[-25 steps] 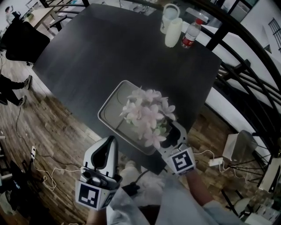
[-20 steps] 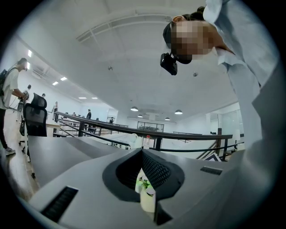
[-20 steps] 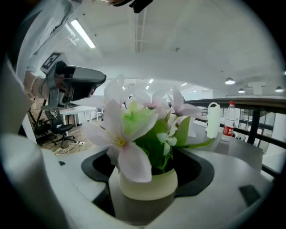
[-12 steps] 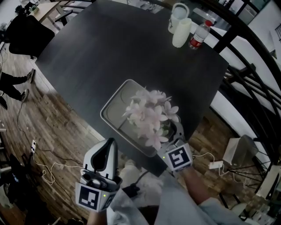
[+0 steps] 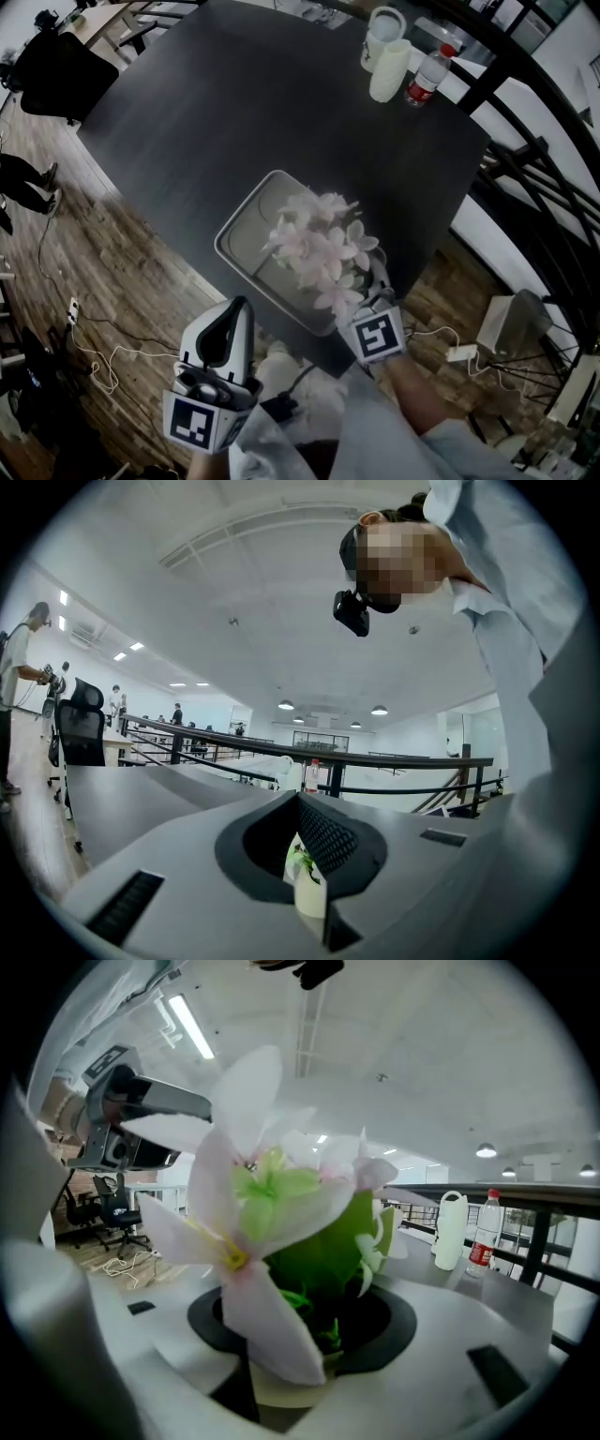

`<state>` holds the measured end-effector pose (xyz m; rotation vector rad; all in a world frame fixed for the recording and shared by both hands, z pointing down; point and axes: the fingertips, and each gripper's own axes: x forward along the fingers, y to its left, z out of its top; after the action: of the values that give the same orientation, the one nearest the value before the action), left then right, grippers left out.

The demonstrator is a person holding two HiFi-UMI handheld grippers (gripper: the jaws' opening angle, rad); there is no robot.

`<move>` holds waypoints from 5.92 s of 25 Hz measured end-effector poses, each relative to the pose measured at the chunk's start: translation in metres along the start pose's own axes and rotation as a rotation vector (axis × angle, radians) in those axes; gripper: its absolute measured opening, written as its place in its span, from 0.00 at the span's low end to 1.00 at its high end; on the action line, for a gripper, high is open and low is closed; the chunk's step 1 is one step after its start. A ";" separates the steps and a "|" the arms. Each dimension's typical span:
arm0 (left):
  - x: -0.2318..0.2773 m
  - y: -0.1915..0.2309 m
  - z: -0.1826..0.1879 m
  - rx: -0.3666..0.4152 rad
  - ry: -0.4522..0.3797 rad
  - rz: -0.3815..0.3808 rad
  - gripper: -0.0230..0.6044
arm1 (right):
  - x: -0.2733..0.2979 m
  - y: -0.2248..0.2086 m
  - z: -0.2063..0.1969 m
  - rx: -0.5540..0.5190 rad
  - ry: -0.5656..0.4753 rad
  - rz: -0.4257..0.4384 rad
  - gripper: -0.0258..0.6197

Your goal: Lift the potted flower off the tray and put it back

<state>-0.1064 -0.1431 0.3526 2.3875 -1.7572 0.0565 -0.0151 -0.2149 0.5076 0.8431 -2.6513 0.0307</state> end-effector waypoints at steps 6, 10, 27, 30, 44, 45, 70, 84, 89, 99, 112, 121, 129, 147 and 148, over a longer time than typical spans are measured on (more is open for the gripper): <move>-0.001 0.000 0.000 0.018 0.004 0.001 0.03 | -0.002 0.000 0.000 -0.001 -0.007 -0.013 0.32; -0.002 -0.001 0.001 0.017 0.004 -0.003 0.03 | -0.004 0.000 0.001 0.003 -0.007 -0.021 0.32; -0.026 -0.006 0.027 0.048 -0.062 -0.052 0.03 | -0.033 0.000 0.037 0.010 -0.063 -0.127 0.32; -0.028 -0.008 0.033 0.053 -0.078 -0.069 0.03 | -0.042 -0.001 0.045 0.005 -0.075 -0.155 0.32; -0.035 -0.021 0.074 0.089 -0.180 -0.114 0.03 | -0.093 -0.001 0.101 -0.042 -0.159 -0.225 0.32; -0.035 -0.022 0.078 0.091 -0.189 -0.118 0.03 | -0.096 0.000 0.105 -0.044 -0.162 -0.228 0.32; -0.041 -0.027 0.096 0.117 -0.279 -0.149 0.03 | -0.137 -0.007 0.161 -0.079 -0.286 -0.300 0.31; -0.042 -0.032 0.094 0.115 -0.245 -0.141 0.03 | -0.137 -0.004 0.156 -0.079 -0.273 -0.275 0.31; -0.041 -0.029 0.090 0.108 -0.232 -0.127 0.03 | -0.130 -0.006 0.150 -0.072 -0.261 -0.260 0.31; -0.046 -0.018 0.077 0.102 -0.193 -0.055 0.03 | -0.108 0.000 0.130 -0.064 -0.222 -0.190 0.31; -0.044 -0.002 0.058 0.078 -0.139 0.020 0.03 | -0.072 -0.002 0.091 -0.038 -0.157 -0.102 0.31; -0.042 0.008 0.043 0.074 -0.076 0.068 0.03 | -0.045 -0.004 0.056 -0.057 -0.087 -0.049 0.31; -0.048 0.015 0.026 0.055 -0.027 0.095 0.03 | -0.025 0.006 0.027 -0.074 -0.031 -0.011 0.31; -0.039 0.012 0.020 0.066 -0.012 0.094 0.03 | -0.010 0.006 0.001 -0.062 -0.006 -0.003 0.36; -0.039 0.013 0.019 0.063 -0.007 0.090 0.03 | -0.009 0.006 0.002 -0.055 -0.006 -0.007 0.37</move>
<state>-0.1320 -0.1133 0.3298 2.3527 -1.8927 0.1178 -0.0119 -0.2052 0.5035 0.8360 -2.6418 -0.0470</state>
